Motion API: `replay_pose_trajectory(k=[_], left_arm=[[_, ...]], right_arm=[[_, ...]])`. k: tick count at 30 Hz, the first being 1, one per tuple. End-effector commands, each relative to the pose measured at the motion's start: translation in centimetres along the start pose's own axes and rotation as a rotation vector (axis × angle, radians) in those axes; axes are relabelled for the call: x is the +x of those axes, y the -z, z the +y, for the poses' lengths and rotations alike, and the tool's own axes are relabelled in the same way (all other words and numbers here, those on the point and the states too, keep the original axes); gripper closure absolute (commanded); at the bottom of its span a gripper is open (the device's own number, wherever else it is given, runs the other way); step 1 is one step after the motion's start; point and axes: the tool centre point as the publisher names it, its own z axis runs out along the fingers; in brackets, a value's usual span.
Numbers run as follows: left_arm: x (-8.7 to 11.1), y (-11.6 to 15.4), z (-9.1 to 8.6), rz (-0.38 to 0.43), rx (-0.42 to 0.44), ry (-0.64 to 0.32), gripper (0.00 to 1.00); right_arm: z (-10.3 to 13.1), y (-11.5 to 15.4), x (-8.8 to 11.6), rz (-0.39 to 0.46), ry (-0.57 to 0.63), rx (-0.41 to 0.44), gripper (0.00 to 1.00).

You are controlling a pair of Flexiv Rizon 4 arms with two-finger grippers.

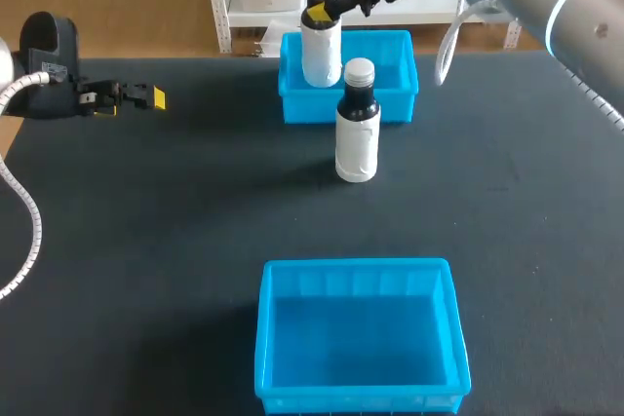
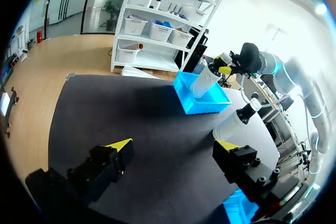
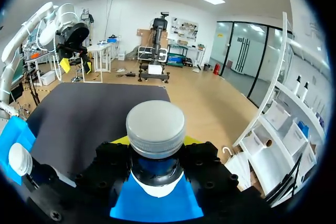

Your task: Pick up the bottle, and place it in the far bin if it is heavy, or in the near bin if it is light.

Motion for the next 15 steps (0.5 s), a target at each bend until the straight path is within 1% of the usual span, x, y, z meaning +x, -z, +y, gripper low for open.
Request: replay_pose_trajectory(k=[1, 15], left_arm=[[0.0, 0.0, 0.0, 0.000, 0.000, 0.000, 0.00], [0.0, 0.0, 0.0, 0.000, 0.000, 0.000, 0.00]], right_arm=[[-2.1, -0.9, 0.0, -0.008, -0.018, -0.479, 1.00], [-2.2, -2.2, 0.9, -0.008, -0.060, -0.508, 1.00]])
